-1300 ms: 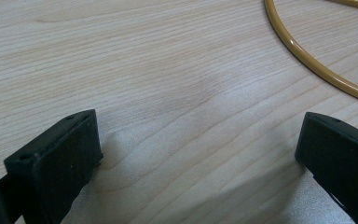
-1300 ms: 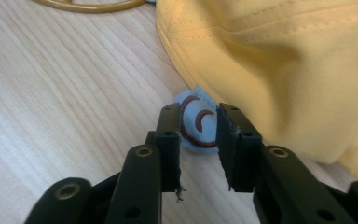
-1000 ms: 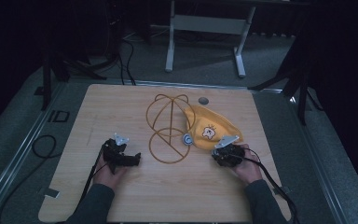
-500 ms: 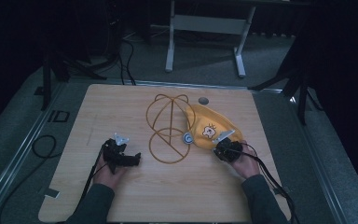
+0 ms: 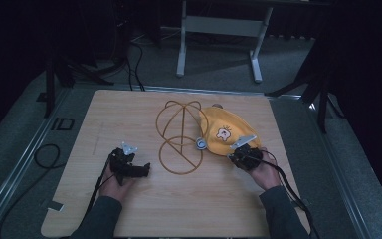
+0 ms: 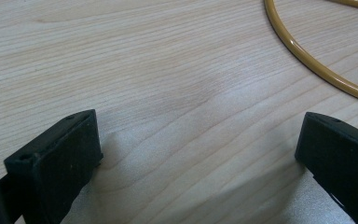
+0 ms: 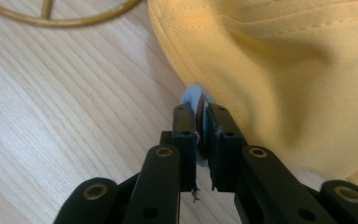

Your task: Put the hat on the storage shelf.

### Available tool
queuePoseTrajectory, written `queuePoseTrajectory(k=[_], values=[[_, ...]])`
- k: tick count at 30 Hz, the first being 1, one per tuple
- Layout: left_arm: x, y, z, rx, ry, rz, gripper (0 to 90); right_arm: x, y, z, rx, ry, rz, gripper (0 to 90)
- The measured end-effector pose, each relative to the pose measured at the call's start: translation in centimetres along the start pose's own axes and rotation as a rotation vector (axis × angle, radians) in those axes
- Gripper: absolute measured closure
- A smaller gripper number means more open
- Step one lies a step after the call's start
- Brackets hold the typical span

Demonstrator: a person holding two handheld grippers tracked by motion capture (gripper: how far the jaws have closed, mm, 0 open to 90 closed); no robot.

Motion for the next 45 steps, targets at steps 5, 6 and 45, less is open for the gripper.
queuePoseTrajectory(k=[5, 6, 45], values=[[0.0, 0.0, 0.0, 0.0, 0.001, 0.0, 0.1, 0.9, -0.1, -0.6, 0.0, -0.021, 0.01, 83.0], [0.0, 0.0, 0.0, 0.0, 0.001, 0.0, 0.1, 1.1, -0.1, -0.7, 0.001, -0.025, 0.01, 83.1], [0.0, 0.0, 0.0, 0.001, 0.003, 0.001, 0.1, 8.2, -1.6, -5.2, 0.024, -0.156, 0.021, 83.3]])
Point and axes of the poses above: each handheld gripper's, and its own axes: x roughly backward along the jaws, z roughly out of its underside, y roughly to its left, the point moved 5 cm from there along -x, roughly forward along the jaws, and after that the axes turned 3 degrees about z, right-handed, at the moved point
